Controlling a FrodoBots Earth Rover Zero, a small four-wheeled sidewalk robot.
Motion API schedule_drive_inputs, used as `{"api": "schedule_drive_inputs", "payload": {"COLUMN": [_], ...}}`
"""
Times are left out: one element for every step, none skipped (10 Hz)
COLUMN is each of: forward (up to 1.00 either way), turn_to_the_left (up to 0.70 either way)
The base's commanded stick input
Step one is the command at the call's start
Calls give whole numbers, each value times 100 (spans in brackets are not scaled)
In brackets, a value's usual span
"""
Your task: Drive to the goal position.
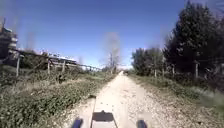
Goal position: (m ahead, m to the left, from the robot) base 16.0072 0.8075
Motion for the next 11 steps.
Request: {"api": "schedule_drive_inputs", "payload": {"forward": [50,50,50,50,50,50,50,50,50,50,50], "turn_to_the_left": [0,0,0,0,0,0,0,0,0,0,0]}}
